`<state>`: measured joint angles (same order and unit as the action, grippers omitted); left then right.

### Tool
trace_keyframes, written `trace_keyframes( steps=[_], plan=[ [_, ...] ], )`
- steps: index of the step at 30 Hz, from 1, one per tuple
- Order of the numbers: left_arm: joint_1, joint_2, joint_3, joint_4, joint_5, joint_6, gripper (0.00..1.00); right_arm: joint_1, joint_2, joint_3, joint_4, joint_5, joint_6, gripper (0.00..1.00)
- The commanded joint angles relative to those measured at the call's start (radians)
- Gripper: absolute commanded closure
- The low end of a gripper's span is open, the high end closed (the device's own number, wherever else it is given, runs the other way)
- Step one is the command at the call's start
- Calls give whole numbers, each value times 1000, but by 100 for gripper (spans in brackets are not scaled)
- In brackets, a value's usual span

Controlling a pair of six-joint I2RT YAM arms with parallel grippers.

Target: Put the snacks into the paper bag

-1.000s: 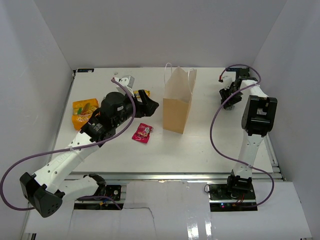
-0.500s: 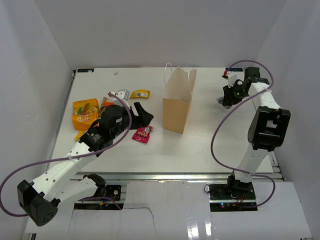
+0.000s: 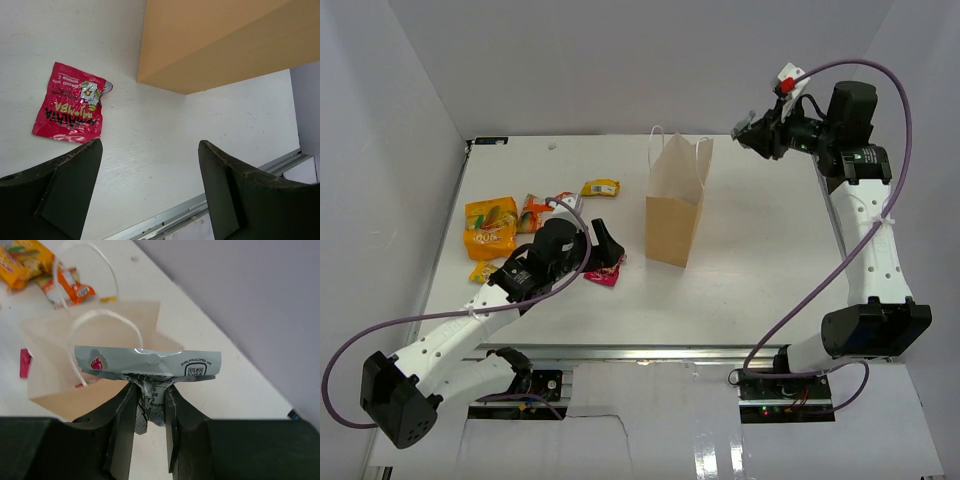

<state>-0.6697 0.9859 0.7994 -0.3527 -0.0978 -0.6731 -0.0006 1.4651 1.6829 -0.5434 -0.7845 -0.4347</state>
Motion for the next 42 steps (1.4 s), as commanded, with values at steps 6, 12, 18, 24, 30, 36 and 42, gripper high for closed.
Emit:
trace_keyframes(
  steps=[6,12,18,24,30,36,42],
  plan=[
    [-2,4,-48,-38,-17,-17,12,284,30,193,186,86,145,85],
    [-2,-19,-66,-51,-22,-36,12,390,101,222,211,217,105,84],
    [-1,-24,-74,-103,-52,-59,12,433,129,169,198,283,34,78],
    [-2,-1,-68,-135,-75,-75,12,439,110,104,198,332,8,66],
    [-1,30,-59,-150,-97,-83,12,441,75,66,203,353,5,42],
    [-2,91,-34,-158,-117,-66,12,439,49,73,206,350,16,36],
    [-1,212,15,-149,-121,38,11,435,3,95,194,346,37,30]
  ],
)
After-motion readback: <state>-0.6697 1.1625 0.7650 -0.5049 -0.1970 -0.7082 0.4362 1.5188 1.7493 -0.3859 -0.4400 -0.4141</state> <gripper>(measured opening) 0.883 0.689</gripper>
